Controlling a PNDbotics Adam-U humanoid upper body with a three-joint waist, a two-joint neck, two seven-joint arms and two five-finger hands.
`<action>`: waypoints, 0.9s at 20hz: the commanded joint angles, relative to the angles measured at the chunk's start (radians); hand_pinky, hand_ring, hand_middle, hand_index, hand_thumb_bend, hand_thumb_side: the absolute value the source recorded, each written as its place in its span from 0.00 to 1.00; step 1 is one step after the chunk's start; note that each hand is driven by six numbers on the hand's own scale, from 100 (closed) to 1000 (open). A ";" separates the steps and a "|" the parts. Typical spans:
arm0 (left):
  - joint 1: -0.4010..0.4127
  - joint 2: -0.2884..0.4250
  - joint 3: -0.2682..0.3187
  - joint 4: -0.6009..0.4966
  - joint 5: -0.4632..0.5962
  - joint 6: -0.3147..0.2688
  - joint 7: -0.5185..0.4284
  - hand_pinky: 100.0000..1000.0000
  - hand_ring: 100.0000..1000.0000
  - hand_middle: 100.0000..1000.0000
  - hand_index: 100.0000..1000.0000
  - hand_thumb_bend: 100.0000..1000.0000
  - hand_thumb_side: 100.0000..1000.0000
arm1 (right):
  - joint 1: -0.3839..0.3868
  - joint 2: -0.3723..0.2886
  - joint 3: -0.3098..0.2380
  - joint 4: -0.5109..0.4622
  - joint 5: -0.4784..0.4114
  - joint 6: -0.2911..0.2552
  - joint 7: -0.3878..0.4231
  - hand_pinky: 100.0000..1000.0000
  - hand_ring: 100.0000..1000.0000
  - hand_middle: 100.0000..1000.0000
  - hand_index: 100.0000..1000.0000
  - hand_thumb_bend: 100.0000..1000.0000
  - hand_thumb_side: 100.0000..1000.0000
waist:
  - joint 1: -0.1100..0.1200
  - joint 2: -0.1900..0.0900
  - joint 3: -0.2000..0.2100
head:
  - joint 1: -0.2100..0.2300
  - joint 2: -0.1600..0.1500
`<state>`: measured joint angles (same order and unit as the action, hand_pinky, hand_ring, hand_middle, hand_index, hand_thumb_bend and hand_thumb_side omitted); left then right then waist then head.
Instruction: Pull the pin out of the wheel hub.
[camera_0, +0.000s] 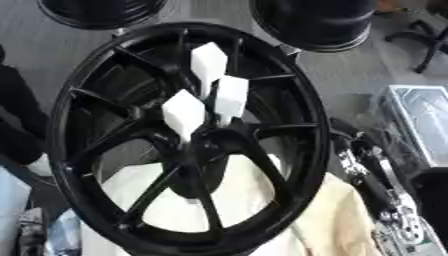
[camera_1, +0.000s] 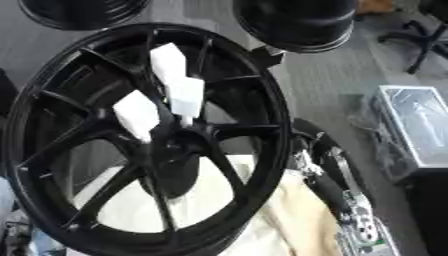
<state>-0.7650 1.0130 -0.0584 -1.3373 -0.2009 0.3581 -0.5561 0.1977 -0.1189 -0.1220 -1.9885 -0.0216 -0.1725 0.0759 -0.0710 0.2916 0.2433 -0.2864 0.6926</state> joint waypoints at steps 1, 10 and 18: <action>-0.013 0.042 0.022 -0.001 0.006 -0.014 -0.001 0.78 0.85 0.83 0.89 0.12 0.83 | 0.000 -0.020 -0.001 -0.011 -0.008 -0.005 0.003 1.00 0.84 0.90 0.81 0.00 0.48 | 0.008 -0.013 0.000 | 0.000 -0.004; -0.012 0.038 0.031 0.006 0.022 -0.020 0.023 0.73 0.80 0.78 0.85 0.00 0.78 | 0.001 -0.022 -0.002 -0.011 -0.012 -0.007 0.004 1.00 0.84 0.90 0.81 0.00 0.48 | 0.009 -0.014 0.000 | -0.007 0.001; -0.029 -0.015 0.139 -0.046 0.108 0.029 0.141 0.61 0.70 0.66 0.70 0.00 0.75 | 0.003 -0.018 -0.003 -0.011 -0.016 -0.006 0.003 1.00 0.84 0.90 0.81 0.00 0.49 | 0.004 -0.018 0.006 | -0.017 0.003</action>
<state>-0.7750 0.9815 0.0432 -1.3590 -0.1122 0.3821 -0.4367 0.1993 -0.1201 -0.1221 -1.9885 -0.0315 -0.1765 0.0790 -0.0722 0.2913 0.2476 -0.3002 0.6933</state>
